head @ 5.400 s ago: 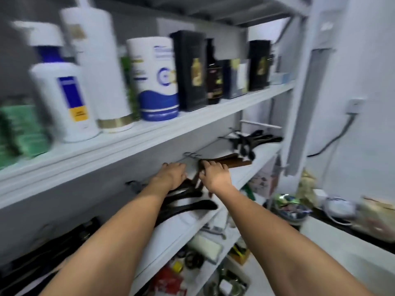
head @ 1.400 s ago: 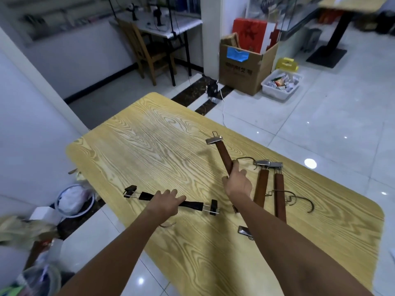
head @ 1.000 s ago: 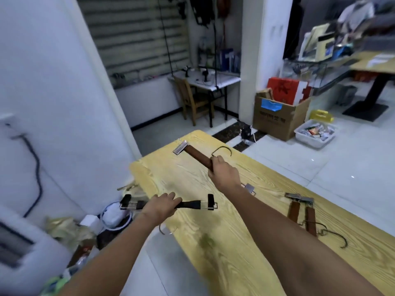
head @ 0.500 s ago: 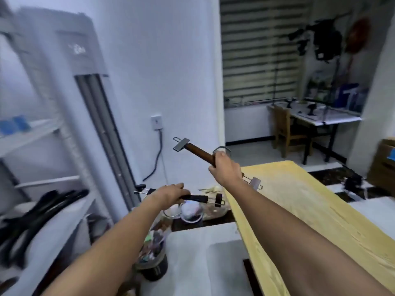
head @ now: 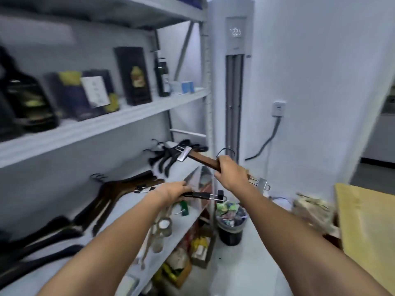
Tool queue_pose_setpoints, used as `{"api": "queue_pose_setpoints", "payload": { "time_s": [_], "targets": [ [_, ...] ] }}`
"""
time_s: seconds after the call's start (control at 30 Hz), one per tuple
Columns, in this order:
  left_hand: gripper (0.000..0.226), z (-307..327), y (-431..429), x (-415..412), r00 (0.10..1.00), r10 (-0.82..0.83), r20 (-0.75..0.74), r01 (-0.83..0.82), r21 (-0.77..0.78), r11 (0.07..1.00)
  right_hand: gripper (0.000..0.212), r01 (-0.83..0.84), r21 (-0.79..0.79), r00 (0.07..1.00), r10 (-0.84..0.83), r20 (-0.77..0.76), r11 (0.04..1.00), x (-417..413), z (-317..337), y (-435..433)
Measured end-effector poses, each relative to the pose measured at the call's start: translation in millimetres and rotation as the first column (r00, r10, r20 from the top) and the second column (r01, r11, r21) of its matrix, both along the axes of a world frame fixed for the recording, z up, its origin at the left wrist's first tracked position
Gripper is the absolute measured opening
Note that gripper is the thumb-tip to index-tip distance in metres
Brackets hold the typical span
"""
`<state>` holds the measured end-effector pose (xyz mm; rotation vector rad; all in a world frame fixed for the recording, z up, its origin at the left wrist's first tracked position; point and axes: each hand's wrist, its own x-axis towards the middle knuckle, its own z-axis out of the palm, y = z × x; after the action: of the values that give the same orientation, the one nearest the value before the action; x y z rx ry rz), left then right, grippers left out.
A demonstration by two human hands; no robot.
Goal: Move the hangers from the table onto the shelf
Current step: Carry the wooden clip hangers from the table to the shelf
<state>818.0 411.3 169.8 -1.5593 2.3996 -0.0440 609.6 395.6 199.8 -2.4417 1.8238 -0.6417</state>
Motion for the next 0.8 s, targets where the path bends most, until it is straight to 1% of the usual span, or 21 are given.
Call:
{"api": "queue_pose_setpoints", "payload": {
  "time_s": [0.1, 0.2, 0.33, 0.4, 0.53, 0.67, 0.8],
  "targets": [
    [0.042, -5.8, 46.9, 67.9, 0.993, 0.114, -0.009, -0.114, -0.011, 0.993, 0.036, -0.150, -0.003, 0.987, 0.150, -0.065, 0.989, 66.4, -5.5, 17.4],
    [0.036, -11.2, 100.8, 121.4, 0.971, 0.239, 0.000, -0.239, -0.001, 0.971, 0.036, -0.263, -0.002, 0.963, 0.262, -0.058, 0.965, 125.9, -8.0, 43.5],
    [0.031, -16.9, 172.4, 183.4, 0.937, 0.347, -0.045, -0.347, 0.009, 0.938, 0.037, -0.384, 0.012, 0.922, 0.384, -0.047, 0.923, 200.5, -12.9, 90.2],
    [0.034, -22.3, 209.8, 211.6, 0.920, 0.384, -0.085, -0.384, 0.015, 0.923, 0.036, -0.431, 0.017, 0.901, 0.431, -0.050, 0.902, 234.2, -16.5, 118.6],
    [0.041, -26.8, 289.9, 258.6, 0.905, 0.419, -0.069, -0.419, 0.016, 0.908, 0.032, -0.487, 0.032, 0.872, 0.488, -0.045, 0.873, 293.0, -26.7, 183.1],
    [0.039, -35.3, 367.1, 308.3, 0.867, 0.492, -0.078, -0.494, -0.002, 0.870, 0.034, -0.544, 0.057, 0.834, 0.547, -0.067, 0.837, 347.4, -40.8, 252.4],
    [0.035, -53.4, 434.2, 341.8, 0.833, 0.547, -0.084, -0.544, 0.058, 0.837, 0.040, -0.618, 0.096, 0.775, 0.626, -0.090, 0.780, 390.9, -57.4, 305.8]
  ]
}}
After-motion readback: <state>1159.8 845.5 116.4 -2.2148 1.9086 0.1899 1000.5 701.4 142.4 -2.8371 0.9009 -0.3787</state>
